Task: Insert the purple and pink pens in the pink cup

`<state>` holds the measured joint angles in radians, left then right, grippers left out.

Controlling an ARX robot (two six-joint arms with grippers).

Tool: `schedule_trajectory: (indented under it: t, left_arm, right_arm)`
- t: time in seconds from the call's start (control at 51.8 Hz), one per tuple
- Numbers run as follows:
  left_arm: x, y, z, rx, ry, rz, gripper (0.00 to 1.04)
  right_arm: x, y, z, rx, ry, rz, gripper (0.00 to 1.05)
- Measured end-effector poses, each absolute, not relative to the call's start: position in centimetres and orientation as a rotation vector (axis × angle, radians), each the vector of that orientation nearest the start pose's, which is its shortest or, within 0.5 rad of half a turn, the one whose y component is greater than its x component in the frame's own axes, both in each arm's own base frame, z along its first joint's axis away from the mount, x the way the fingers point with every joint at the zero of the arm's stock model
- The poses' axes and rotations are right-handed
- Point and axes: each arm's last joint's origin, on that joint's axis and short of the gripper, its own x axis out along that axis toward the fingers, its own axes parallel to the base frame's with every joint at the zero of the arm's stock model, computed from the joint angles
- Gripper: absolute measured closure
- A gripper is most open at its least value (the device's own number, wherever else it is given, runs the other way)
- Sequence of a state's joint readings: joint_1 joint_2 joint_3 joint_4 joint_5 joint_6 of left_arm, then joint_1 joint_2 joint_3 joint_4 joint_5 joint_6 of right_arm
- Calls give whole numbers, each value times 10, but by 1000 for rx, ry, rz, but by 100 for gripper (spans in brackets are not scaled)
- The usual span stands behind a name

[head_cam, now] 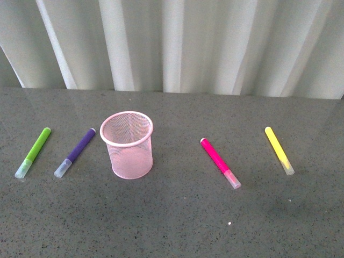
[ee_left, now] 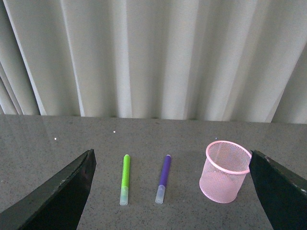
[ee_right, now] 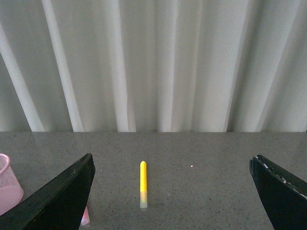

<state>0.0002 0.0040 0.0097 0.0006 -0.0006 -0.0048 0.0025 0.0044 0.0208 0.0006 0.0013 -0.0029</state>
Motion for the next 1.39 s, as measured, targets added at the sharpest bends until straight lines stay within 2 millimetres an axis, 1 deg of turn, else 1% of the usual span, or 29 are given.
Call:
schedule_trajectory:
  t: [0.773, 0.792, 0.812, 0.831, 0.87, 0.908, 0.947, 1.005, 1.082, 1.159, 1.256, 1.333, 1.391]
  left_arm:
    - [97, 0, 166, -6, -5, 8, 7]
    - [98, -1, 166, -14, 6, 43, 7]
    - [99, 0, 165, -26, 20, 120, 7]
    - [99, -1, 165, -27, 26, 147, 7]
    - [101, -3, 163, -38, 52, 326, 7]
    - [100, -4, 162, -32, 58, 412, 7]
    - [100, -3, 162, -35, 53, 477, 7]
    - [101, -3, 164, -53, 33, 486, 7]
    - [108, 0, 167, -53, 52, 444, 7]
    - [122, 3, 177, -39, 75, 383, 7]
    - [148, 9, 196, -25, 128, 304, 7]
    - [164, 13, 201, -20, 175, 272, 7]
    - [179, 17, 203, -14, 234, 242, 7]
  right_arm:
    - [97, 0, 170, -3, -17, 1, 7]
    - [97, 0, 170, -3, -17, 1, 7]
    - [97, 0, 170, -3, -17, 1, 7]
    - [97, 0, 170, -3, -17, 2, 7]
    - [97, 0, 170, -2, -17, -1, 7]
    - [97, 0, 170, -2, -17, 1, 7]
    - [97, 0, 170, -3, -17, 3, 7]
    - [97, 0, 170, -2, -17, 1, 7]
    - [97, 0, 170, -2, -17, 2, 7]
    - [97, 0, 170, -2, -17, 2, 7]
    - [97, 0, 170, -2, -17, 3, 7]
    - [97, 0, 170, -2, -17, 2, 7]
    - [97, 0, 170, -2, -17, 2, 7]
